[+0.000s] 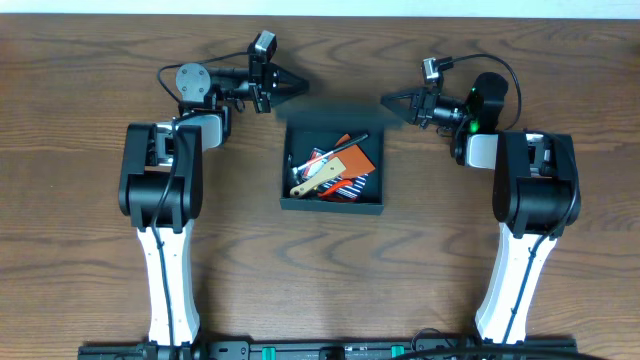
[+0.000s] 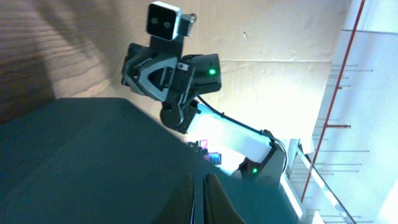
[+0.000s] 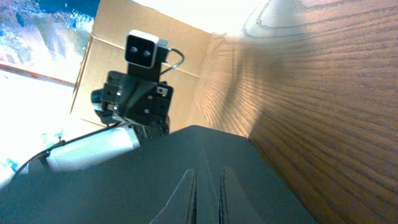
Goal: Pack container
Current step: 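Release the lid and pull both grippers back from the box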
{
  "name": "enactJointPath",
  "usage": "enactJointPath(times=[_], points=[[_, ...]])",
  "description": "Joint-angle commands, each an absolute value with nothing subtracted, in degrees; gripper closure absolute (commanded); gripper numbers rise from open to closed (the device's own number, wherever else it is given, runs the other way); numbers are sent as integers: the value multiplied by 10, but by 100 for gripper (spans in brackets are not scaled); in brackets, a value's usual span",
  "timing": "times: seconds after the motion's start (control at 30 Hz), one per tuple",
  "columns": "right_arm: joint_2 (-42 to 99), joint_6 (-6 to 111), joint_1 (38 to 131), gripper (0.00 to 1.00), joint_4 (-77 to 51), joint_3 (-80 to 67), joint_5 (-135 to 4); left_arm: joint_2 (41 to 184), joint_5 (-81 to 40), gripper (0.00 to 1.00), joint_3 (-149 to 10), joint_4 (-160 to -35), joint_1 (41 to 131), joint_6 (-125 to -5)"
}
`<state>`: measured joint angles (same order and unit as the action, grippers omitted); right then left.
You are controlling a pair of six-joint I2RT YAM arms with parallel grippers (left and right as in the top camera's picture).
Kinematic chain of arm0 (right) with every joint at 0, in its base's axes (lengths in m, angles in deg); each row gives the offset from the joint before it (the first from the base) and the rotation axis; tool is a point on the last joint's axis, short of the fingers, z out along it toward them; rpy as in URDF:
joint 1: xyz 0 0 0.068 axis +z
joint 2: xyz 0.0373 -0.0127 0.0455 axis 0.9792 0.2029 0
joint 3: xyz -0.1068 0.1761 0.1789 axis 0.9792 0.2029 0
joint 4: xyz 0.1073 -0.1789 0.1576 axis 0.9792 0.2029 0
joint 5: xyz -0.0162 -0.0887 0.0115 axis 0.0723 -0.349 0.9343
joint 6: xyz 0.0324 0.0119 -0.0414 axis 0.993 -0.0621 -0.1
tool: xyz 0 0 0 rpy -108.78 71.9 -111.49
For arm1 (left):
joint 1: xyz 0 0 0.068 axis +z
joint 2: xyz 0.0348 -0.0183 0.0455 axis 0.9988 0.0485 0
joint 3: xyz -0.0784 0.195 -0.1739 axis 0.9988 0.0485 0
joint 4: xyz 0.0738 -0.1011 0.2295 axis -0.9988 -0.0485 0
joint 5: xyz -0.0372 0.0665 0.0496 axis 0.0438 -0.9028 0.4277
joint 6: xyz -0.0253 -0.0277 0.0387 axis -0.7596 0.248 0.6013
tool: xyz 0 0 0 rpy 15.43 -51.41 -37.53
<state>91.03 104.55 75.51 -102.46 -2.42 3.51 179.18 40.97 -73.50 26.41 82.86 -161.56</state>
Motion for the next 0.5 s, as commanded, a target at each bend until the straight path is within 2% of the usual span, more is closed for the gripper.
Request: enactJointPath(times=[0.0, 0.33, 0.47], points=[[915, 1050, 752, 96, -1026, -27, 41, 1764, 418, 95, -737, 274, 826, -1644], [915, 1061, 752, 96, -1026, -27, 38, 1762, 418, 94, -737, 258, 834, -1581], [915, 1061, 754, 95, -1026, -27, 34, 1762, 418, 95, -737, 161, 834, -1478]])
